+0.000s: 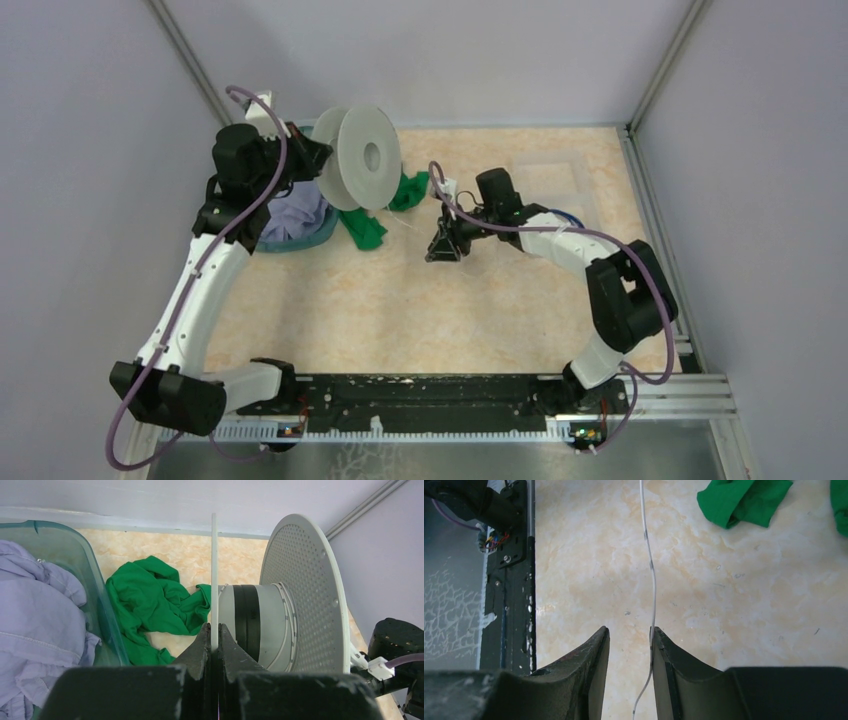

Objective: Wrap the cables
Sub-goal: Wrap the cable around the cable reel.

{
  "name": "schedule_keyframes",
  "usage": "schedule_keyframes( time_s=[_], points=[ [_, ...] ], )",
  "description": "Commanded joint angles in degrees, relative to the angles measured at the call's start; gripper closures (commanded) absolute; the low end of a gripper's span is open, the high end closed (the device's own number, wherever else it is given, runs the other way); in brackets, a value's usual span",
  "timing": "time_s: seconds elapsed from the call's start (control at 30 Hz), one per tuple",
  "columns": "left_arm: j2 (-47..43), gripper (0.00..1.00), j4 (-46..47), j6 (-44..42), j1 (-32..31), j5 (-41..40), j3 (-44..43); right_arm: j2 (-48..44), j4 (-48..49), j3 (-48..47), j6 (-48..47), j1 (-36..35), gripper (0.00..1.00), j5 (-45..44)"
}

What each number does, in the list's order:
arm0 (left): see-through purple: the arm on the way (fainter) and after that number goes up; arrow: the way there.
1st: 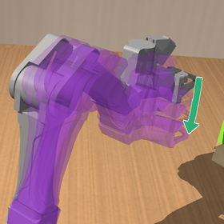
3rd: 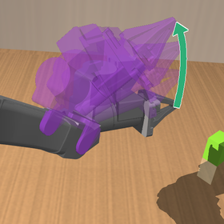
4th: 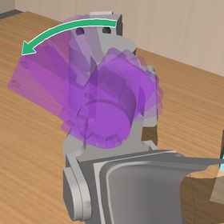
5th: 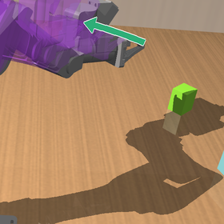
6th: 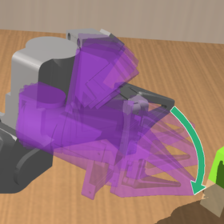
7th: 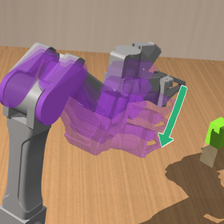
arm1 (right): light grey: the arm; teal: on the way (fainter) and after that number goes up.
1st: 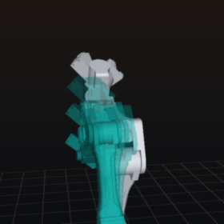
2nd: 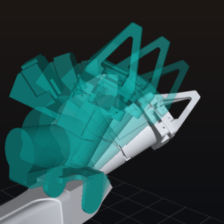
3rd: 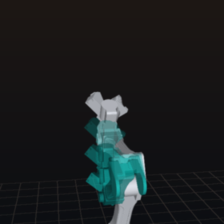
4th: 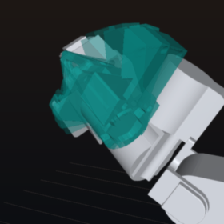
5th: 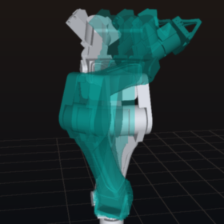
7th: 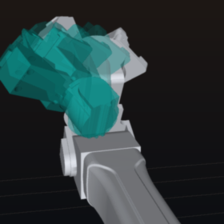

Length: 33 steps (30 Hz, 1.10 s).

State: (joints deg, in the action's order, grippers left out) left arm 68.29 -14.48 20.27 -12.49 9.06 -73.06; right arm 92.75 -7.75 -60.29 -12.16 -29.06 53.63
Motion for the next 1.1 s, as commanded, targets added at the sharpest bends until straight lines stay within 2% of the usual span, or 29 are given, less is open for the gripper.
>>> schedule_keyframes(
  time_s=[0.0,0.17,0.57,0.8,0.97,1.07],
  points=[
    [-2.3,1.0,3.1,2.5,1.3,0.9,-3.0,1.2,-2.9,-1.3,-4.7,0.4,0.64,1.4],
    [-2.1,1.0,2.8,3.3,2.0,1.5,-3.8,1.4,-7.2,-0.8,-8.1,0.5,0.63,-0.2],
    [-2.5,1.0,3.4,2.9,2.7,2.1,-3.0,-0.7,-10.2,0.3,-11.0,1.4,0.67,-6.6],
    [-2.5,1.0,3.3,2.6,2.9,1.7,-3.4,-1.3,-11.6,0.9,-12.8,1.5,0.78,-9.3],
    [-2.1,1.0,3.2,2.3,2.9,0.4,-3.5,-3.4,-11.3,1.5,-12.0,1.1,0.99,-9.6],
    [-1.7,1.0,3.6,1.1,2.9,0.4,-3.3,-4.5,-12.1,0.5,-11.1,-0.8,1.0,-10.1]
  ],
)
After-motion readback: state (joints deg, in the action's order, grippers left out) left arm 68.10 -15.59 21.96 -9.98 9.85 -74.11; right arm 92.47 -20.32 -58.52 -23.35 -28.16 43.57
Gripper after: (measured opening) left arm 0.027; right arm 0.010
